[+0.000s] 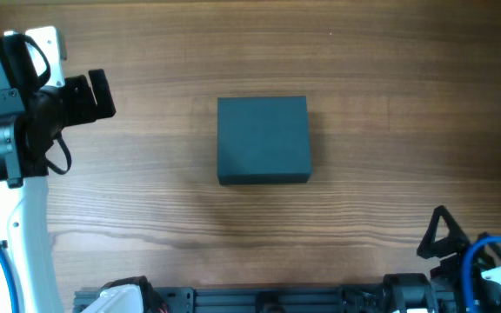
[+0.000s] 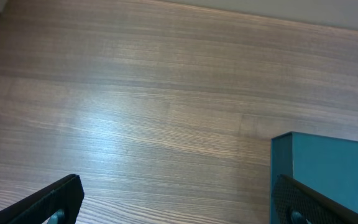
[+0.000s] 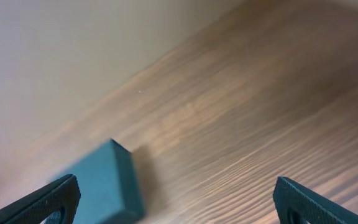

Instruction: Pack container

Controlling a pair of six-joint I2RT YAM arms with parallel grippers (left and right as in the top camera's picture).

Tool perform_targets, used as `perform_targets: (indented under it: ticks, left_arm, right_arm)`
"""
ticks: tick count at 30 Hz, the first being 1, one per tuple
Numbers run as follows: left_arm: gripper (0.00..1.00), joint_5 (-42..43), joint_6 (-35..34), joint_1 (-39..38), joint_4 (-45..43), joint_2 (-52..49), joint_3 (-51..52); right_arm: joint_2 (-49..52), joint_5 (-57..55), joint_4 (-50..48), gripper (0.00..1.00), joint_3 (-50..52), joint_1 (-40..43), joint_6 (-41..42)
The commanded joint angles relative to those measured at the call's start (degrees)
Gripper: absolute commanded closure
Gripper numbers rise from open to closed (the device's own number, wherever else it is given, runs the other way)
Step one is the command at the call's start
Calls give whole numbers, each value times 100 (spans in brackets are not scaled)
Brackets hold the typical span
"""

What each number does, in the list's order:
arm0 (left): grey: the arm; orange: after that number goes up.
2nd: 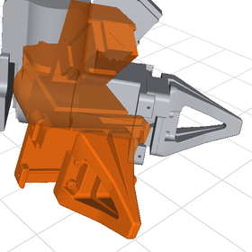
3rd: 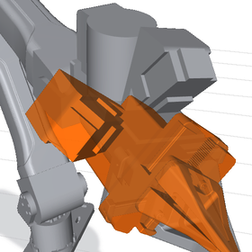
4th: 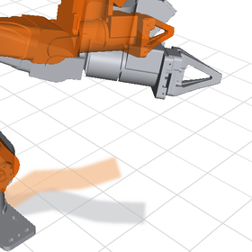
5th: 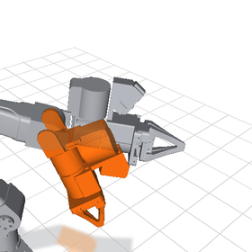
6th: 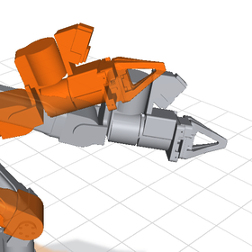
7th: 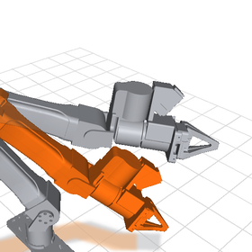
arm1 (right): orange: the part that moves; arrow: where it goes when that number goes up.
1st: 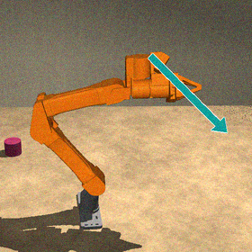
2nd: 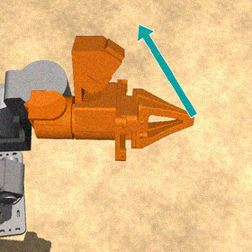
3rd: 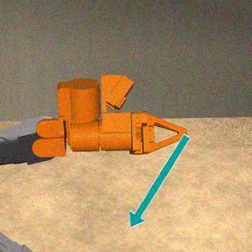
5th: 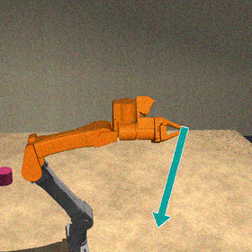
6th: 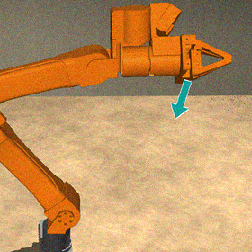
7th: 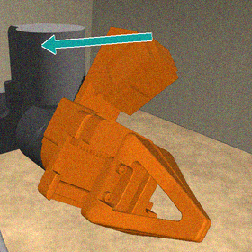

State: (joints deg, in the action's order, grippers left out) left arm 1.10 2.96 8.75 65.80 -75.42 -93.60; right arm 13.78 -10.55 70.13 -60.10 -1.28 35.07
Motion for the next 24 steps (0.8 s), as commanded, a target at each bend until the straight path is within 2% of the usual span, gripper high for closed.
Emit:
perform_targets:
  ticks: [1, 7, 14, 20, 24]
  left_arm:
    - [0, -35, 114, 33, -13, 35, -17]
    - [0, -35, 114, 31, -15, 35, -17]
    - [0, -35, 114, 33, -15, 35, -17]
    - [0, -35, 114, 33, -15, 37, -17]
    - [0, -35, 114, 33, -15, 35, -17]
  right_arm:
    - [-61, 24, 15, 0, -55, 22, 1770]
    - [-61, 24, 24, 0, -55, 22, 4146]
    - [-61, 24, 24, 0, -55, 22, 8376]
    - [-61, 2, 46, 0, -55, 22, 8358]
    - [-61, 2, 1204, 0, -55, 22, 8216]
